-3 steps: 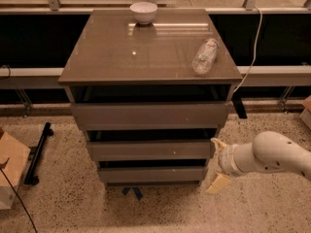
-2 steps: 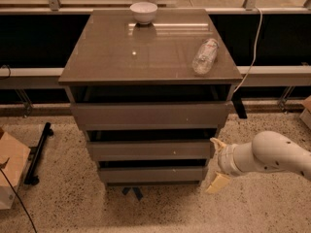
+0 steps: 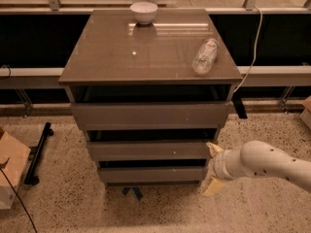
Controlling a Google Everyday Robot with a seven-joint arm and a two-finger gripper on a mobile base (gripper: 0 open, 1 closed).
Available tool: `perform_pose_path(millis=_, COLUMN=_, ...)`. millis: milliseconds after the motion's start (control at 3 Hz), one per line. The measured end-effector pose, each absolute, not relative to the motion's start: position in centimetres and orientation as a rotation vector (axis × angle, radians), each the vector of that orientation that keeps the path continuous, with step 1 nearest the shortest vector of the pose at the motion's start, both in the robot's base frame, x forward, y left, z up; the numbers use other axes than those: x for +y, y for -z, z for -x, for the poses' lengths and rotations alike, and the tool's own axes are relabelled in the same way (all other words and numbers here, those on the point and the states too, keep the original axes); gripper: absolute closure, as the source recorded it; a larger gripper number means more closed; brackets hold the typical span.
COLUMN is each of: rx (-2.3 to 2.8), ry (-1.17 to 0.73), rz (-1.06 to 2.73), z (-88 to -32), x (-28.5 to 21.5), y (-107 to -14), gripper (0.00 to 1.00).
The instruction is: Open bottom drawer
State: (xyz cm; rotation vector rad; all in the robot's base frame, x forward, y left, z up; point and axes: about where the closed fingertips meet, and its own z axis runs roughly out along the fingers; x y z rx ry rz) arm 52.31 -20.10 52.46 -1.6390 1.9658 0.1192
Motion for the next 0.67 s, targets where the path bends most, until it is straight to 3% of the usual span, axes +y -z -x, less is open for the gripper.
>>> perform_pose_path(millis=667, rx=1.939, ry=-0.127, rz=1.612, z=-53.7, x=-20.6, y=-47.2, gripper=0.00)
